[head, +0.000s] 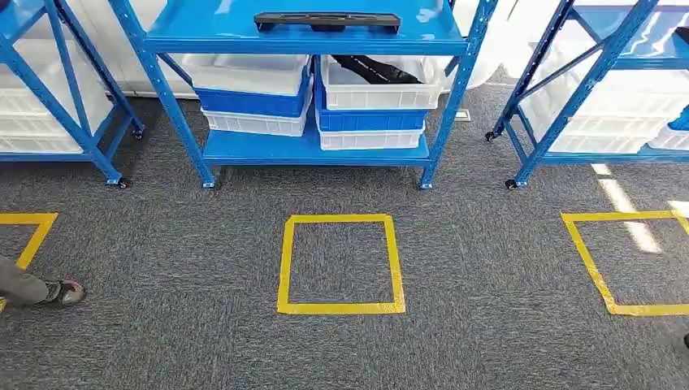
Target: Take the parts from the cabinet and place them on the table.
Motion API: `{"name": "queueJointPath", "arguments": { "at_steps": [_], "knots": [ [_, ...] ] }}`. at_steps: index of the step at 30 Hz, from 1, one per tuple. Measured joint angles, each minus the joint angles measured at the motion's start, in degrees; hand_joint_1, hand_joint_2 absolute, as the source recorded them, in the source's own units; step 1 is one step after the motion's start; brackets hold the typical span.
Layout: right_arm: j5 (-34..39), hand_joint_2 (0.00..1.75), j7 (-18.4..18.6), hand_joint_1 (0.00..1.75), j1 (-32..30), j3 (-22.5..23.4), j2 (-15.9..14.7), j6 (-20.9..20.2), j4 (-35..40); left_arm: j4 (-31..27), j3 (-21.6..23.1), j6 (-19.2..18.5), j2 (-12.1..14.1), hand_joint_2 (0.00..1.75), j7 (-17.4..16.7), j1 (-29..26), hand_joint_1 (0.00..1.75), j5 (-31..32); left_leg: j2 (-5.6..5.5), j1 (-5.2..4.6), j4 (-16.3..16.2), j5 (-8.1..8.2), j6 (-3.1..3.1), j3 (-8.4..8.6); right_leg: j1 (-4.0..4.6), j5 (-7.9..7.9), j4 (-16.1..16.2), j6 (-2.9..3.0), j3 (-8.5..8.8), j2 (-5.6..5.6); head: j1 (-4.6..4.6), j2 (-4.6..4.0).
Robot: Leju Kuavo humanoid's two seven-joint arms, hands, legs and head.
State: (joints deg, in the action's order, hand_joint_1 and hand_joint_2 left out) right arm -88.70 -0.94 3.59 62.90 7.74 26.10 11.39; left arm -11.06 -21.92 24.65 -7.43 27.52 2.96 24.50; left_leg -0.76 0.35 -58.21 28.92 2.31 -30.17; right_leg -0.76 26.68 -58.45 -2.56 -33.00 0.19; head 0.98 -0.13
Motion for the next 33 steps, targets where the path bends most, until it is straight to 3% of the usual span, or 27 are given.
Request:
{"name": "queueJointPath", "arguments": {
  "at_steps": [1,3,4,5,6,8,9,10,11,12,14,15,16,19,20,21,23,24,25,26,27,29,30,31,33],
  "knots": [
    [-0.02,0.00,-0.02,0.00,0.02,-0.02,0.02,0.00,0.00,0.00,0.00,-0.07,0.00,0.00,0.07,0.03,0.00,0.00,-0.09,-0.25,-0.09,0.37,-0.49,0.06,0.48,-0.17,0.45,0.50,0.53,0.02,-0.02,0.00],
    [-0.04,0.00,-0.02,0.00,0.03,-0.02,0.04,0.00,0.00,0.00,0.00,-0.07,0.02,0.00,0.13,0.02,0.00,0.00,-0.08,-0.07,0.13,0.35,-0.79,0.08,0.74,-0.11,0.36,1.09,0.32,0.04,0.02,0.00],
    [-0.07,0.00,-0.02,0.00,0.02,-0.02,0.04,0.00,0.00,0.00,0.00,-0.07,0.02,0.00,0.13,0.04,0.00,0.00,-0.08,-0.07,0.22,0.47,-1.14,0.24,0.54,-0.25,0.63,1.49,0.49,0.04,-0.07,0.00],
    [-0.04,0.00,-0.02,0.00,-0.02,0.00,0.09,0.00,0.00,-0.04,0.00,-0.07,0.13,0.00,0.15,0.07,0.00,0.00,0.01,0.30,-0.36,0.91,-1.48,0.12,-0.50,-0.46,1.09,1.90,0.98,0.06,0.04,0.00],
    [-0.09,0.00,-0.02,0.00,-0.01,0.00,0.07,0.00,0.00,-0.04,0.00,-0.04,0.20,0.00,0.20,0.08,0.00,0.00,0.29,0.18,-2.10,1.88,-1.85,-0.59,-0.38,-0.34,1.20,2.30,1.18,0.07,0.09,0.00],
    [-0.13,0.00,-0.02,0.00,0.06,0.00,0.09,0.00,0.00,-0.04,0.00,-0.07,0.22,0.00,0.20,0.05,0.00,0.00,0.36,0.42,-11.08,6.45,-2.38,-5.30,-0.30,0.01,1.19,2.83,1.45,-0.03,0.09,0.00],
    [-0.13,0.00,-0.02,0.00,0.05,0.00,0.13,0.00,0.00,-0.04,0.00,-0.07,0.22,0.00,0.20,0.00,0.00,0.00,0.36,0.42,-15.54,7.94,-2.59,-7.90,-0.25,0.14,1.17,3.01,1.54,-0.05,0.11,0.00],
    [-0.13,0.00,-0.02,0.00,0.03,0.00,0.13,0.00,0.00,-0.04,0.00,-0.07,0.22,0.00,0.20,-0.05,0.00,0.00,0.38,0.46,-17.75,7.90,-2.70,-9.52,-0.25,0.27,1.16,3.14,1.71,-0.04,0.15,0.00],
    [-0.13,0.00,-0.04,0.00,0.00,0.00,0.13,0.00,0.00,-0.04,-0.02,-0.07,0.28,0.00,0.22,-0.10,0.00,-0.02,0.43,0.55,-17.20,6.39,-2.81,-9.77,-0.26,0.38,1.16,3.24,1.97,-0.03,0.11,0.00],
    [-0.15,0.00,-0.04,0.00,-0.04,0.00,0.13,-0.02,0.00,-0.04,-0.04,-0.02,0.35,0.00,0.22,-0.10,0.00,-0.11,0.55,0.70,-14.16,3.70,-2.83,-8.76,-0.28,0.63,1.15,3.16,2.31,0.03,0.18,0.00],
    [-0.26,0.00,-0.07,0.00,-0.03,0.00,0.22,-0.13,0.00,-0.04,-0.04,0.00,0.52,0.00,0.31,-0.04,0.00,-0.11,0.65,0.97,-4.21,-2.03,-2.66,-4.39,-0.31,1.20,1.15,2.79,3.19,0.14,0.13,0.00],
    [-0.31,0.00,-0.07,0.00,-0.01,0.00,0.22,-0.15,0.00,-0.04,-0.06,0.02,0.55,0.00,0.33,-0.03,0.00,-0.11,0.67,0.91,-1.26,-2.28,-2.43,-2.95,-0.07,1.52,1.11,2.36,2.99,0.14,0.13,0.00],
    [-0.28,0.00,-0.07,0.00,0.04,0.00,0.22,-0.17,0.00,-0.04,-0.04,0.00,0.52,0.00,0.42,0.07,0.00,-0.11,0.48,0.68,-0.63,-1.77,-2.07,-2.60,0.52,1.99,1.01,1.92,2.90,0.21,0.00,0.00],
    [0.07,0.00,-0.07,0.00,0.09,0.00,0.20,-0.15,0.00,-0.04,-0.04,0.00,0.52,0.00,0.50,0.02,0.00,0.02,0.44,-0.03,-0.48,-1.56,-0.78,-2.57,0.27,2.10,1.56,0.90,3.20,0.12,0.04,0.00],
    [0.13,0.00,-0.07,0.00,0.15,0.00,0.15,-0.13,0.00,-0.04,-0.04,-0.07,0.39,0.00,0.48,0.01,0.00,0.09,0.38,0.61,0.33,-2.03,-0.11,-1.94,0.72,2.45,1.07,0.50,3.46,0.05,0.02,0.00],
    [0.15,0.00,-0.07,0.00,0.15,0.00,0.15,-0.13,0.00,-0.04,-0.04,-0.04,0.42,0.00,0.50,0.02,0.00,0.11,0.47,0.45,0.53,-2.02,0.14,-1.61,0.39,3.29,-0.79,0.52,2.83,0.03,-0.15,0.00],
    [0.22,0.00,-0.07,0.00,0.07,0.00,0.24,-0.13,0.00,-0.04,-0.07,-0.04,0.57,0.00,0.50,0.07,0.00,0.09,0.63,0.45,0.55,-1.78,0.88,-1.43,0.07,7.06,-9.32,0.99,-1.84,0.03,-0.20,0.00],
    [0.24,0.00,-0.07,0.00,0.01,0.00,0.24,-0.13,0.00,-0.04,-0.04,-0.04,0.57,0.00,0.50,0.07,0.00,0.11,0.63,0.38,0.54,-1.59,1.01,-1.33,-0.01,8.60,-13.86,0.95,-4.51,0.05,-0.15,0.00],
    [0.24,0.00,-0.07,0.00,-0.13,0.00,0.26,-0.13,0.00,-0.04,-0.07,-0.07,0.57,0.00,0.50,0.07,0.00,0.11,0.58,0.37,0.52,-1.42,1.04,-1.19,0.02,9.05,-16.93,0.64,-6.51,0.05,-0.24,0.00],
    [0.24,0.00,-0.09,0.00,-0.20,0.00,0.24,-0.13,0.00,-0.04,-0.07,-0.07,0.57,0.00,0.50,-0.02,0.00,0.11,0.47,0.37,0.51,-1.16,0.95,-0.90,-0.05,8.32,-17.08,0.19,-7.17,0.04,-0.17,0.00],
    [0.26,0.00,-0.07,0.00,-0.22,0.00,0.22,-0.13,0.00,-0.04,-0.07,-0.07,0.57,0.00,0.50,-0.09,0.00,0.09,0.35,0.39,0.51,-0.86,0.83,-0.54,-0.16,6.70,-14.75,-0.34,-6.46,0.02,-0.24,0.00],
    [0.07,0.00,-0.09,0.00,-0.19,0.02,0.09,-0.13,0.00,-0.04,-0.07,-0.07,0.46,0.00,0.48,-0.09,0.00,0.09,0.17,0.48,0.50,-0.10,0.29,0.52,-0.42,1.09,-3.97,-1.43,-2.08,-0.10,-0.24,0.00],
    [0.07,0.00,-0.09,0.00,-0.21,0.02,0.09,-0.13,0.00,-0.04,-0.07,-0.07,0.46,0.00,0.50,-0.10,0.00,0.09,0.19,0.44,0.53,0.28,-0.07,0.71,-0.53,-0.60,0.04,-1.30,-0.71,-0.29,-0.39,0.00],
    [0.04,0.00,-0.09,0.00,-0.16,0.02,0.11,-0.13,0.00,-0.02,-0.07,-0.07,0.46,0.00,0.50,-0.07,0.00,0.09,0.16,-0.12,0.30,1.06,-0.57,1.08,0.06,-0.56,0.42,-0.65,-0.37,-0.26,-0.35,0.00],
    [0.02,0.00,-0.09,0.00,-0.04,0.00,0.09,-0.13,0.00,-0.04,-0.07,-0.07,0.46,0.00,0.52,0.04,0.00,0.09,0.24,-0.03,0.61,1.35,-1.03,1.36,0.07,-0.33,0.32,0.57,-0.07,-0.18,-0.17,0.00]
  ]
}}
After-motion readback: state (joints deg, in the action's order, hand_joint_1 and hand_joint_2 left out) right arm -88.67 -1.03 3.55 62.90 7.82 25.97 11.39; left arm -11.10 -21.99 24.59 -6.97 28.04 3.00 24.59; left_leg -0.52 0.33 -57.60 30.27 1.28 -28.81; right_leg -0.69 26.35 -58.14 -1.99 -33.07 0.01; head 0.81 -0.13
